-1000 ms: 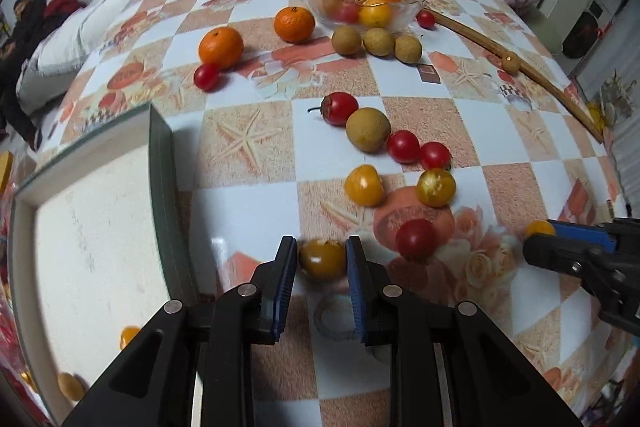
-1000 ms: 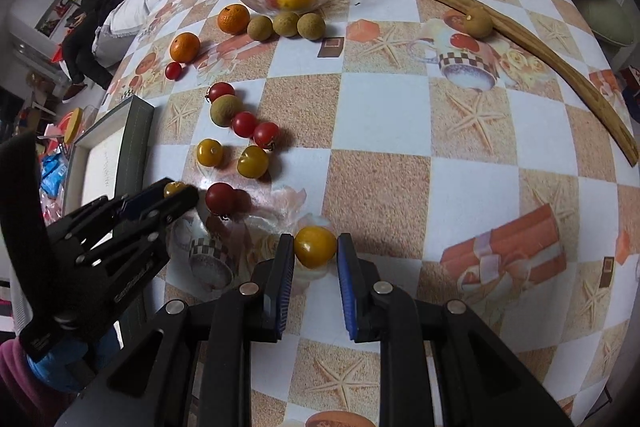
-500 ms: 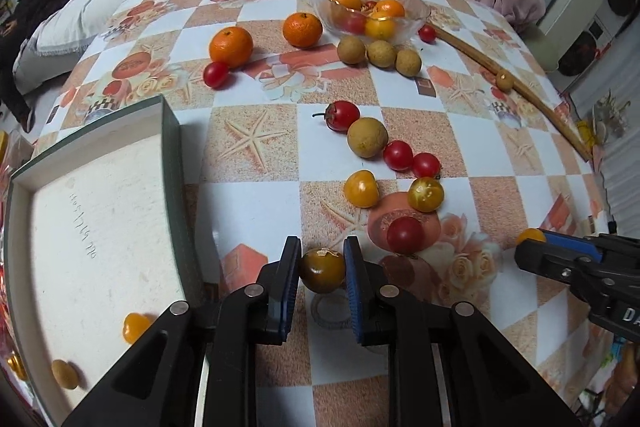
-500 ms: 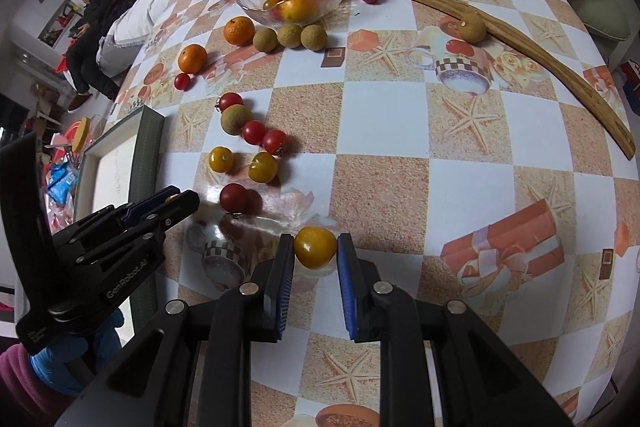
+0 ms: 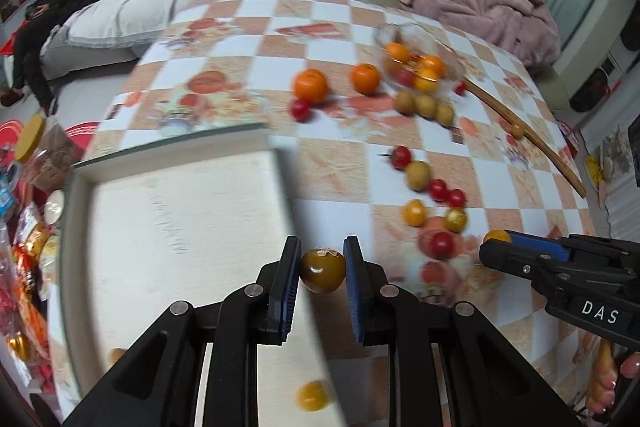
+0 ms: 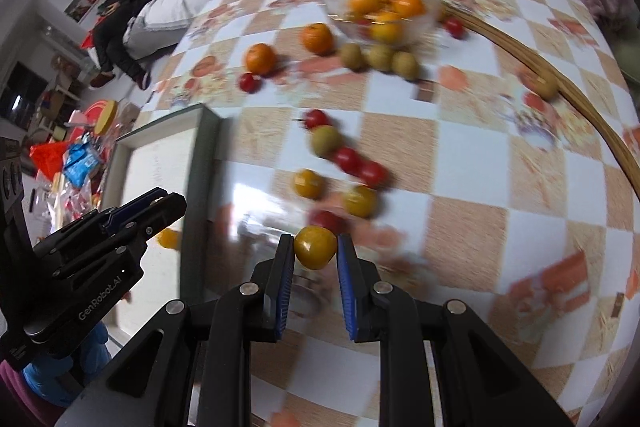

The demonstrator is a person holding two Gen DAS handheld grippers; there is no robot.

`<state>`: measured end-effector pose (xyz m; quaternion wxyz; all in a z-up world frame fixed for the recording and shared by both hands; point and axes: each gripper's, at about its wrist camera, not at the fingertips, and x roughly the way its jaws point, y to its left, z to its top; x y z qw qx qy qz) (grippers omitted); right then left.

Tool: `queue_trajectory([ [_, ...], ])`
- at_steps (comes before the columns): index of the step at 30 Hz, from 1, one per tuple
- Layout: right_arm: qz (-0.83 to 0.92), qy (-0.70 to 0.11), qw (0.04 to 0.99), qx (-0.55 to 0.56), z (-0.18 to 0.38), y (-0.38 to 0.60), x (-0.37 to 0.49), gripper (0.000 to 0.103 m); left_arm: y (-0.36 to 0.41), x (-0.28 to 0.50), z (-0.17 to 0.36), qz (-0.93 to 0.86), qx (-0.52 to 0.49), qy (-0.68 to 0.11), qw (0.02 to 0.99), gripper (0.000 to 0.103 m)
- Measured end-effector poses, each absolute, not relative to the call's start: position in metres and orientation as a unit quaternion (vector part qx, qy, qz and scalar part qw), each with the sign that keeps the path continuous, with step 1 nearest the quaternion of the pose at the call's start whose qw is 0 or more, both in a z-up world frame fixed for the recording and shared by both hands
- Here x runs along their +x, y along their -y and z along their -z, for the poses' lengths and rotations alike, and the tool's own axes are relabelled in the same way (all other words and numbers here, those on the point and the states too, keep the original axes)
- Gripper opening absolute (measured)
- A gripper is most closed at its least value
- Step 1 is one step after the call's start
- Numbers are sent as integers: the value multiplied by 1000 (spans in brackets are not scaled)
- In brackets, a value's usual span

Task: Organize fruits
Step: 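Carry both held tomatoes over the white tray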

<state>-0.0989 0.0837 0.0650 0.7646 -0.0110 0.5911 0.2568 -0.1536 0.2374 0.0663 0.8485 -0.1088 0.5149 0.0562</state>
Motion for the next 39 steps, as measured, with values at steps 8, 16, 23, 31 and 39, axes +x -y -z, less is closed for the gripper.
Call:
queue_trajectory([
  [8, -306, -587, 749, -30, -66, -154, -104, 24, -299, -179, -59, -120, -100, -524, 837, 23],
  [16, -339, -592, 729, -56, -52, -224, -102, 24, -346, -185, -38, -170, -107, -539, 818, 23],
  [23, -334, -603, 721, -73, -33, -253, -93, 24, -364, -186, -23, -187, -106, -553, 805, 23],
  [31, -325, -610, 715, -105, -14, -268, -92, 24, -369, -189, -15, -191, -107, -566, 795, 24],
  [39, -340, -600, 715, -117, -17, -276, -96, 45, -368, -189, -14, -190, -99, -573, 791, 24],
])
